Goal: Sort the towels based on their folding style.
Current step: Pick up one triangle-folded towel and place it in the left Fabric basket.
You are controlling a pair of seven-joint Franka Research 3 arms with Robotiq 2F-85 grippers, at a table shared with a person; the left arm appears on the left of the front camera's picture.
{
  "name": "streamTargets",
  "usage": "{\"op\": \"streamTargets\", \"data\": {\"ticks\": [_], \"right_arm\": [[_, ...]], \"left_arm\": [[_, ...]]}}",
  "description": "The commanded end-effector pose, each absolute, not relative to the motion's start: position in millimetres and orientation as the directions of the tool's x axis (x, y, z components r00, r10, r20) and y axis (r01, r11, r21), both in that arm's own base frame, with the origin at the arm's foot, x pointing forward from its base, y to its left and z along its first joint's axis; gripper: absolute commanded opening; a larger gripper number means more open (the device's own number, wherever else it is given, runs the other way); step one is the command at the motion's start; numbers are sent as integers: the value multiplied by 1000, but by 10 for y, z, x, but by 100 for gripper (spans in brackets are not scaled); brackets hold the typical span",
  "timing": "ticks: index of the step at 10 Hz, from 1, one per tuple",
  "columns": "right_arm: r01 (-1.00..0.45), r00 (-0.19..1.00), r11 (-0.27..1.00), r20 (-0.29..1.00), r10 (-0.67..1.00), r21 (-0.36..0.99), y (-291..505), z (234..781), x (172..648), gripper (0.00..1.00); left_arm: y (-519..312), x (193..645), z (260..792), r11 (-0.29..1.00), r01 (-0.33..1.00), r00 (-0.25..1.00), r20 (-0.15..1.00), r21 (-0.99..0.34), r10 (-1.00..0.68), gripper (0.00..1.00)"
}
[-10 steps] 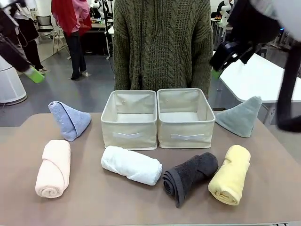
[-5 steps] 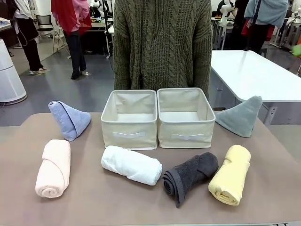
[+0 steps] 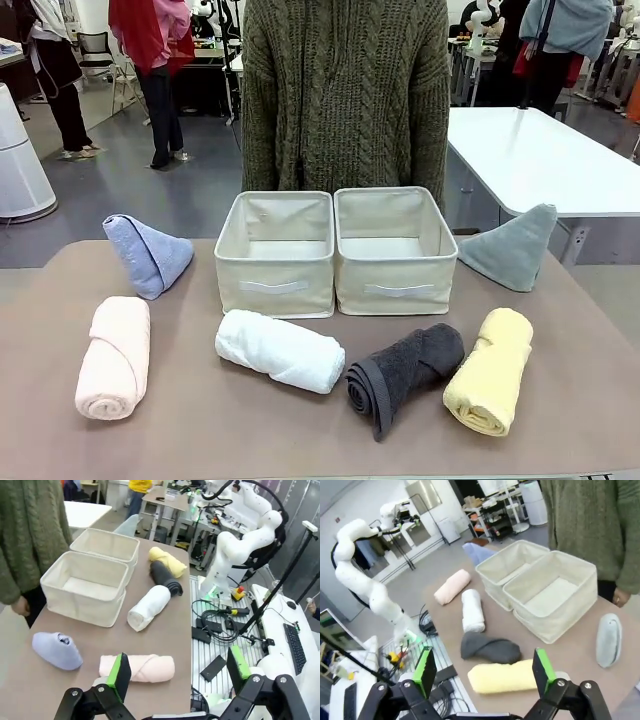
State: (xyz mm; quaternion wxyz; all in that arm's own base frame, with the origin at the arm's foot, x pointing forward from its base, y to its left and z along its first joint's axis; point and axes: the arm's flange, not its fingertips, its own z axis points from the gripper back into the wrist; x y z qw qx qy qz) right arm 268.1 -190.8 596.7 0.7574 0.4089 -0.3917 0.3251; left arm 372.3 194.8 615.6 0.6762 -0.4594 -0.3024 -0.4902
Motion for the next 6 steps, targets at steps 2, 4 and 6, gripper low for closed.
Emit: {"op": "streamTargets", "data": {"ticks": [2, 4, 6], "right_arm": [[-780, 499, 512, 851, 163, 359, -2011, 6100, 2635, 100], [-761, 516, 544, 838, 175, 355, -2004, 6108, 2583, 100], [-753, 525, 557, 830, 188, 351, -1988, 6121, 2534, 100]], "left_arm": [[2241, 3696, 6121, 220, 927, 366, 860, -304, -354, 100], [2361, 3622, 6078, 279, 911, 386, 870, -305, -306, 100], [2378, 3604, 6115, 336, 892, 407, 861, -303, -305, 100]]}}
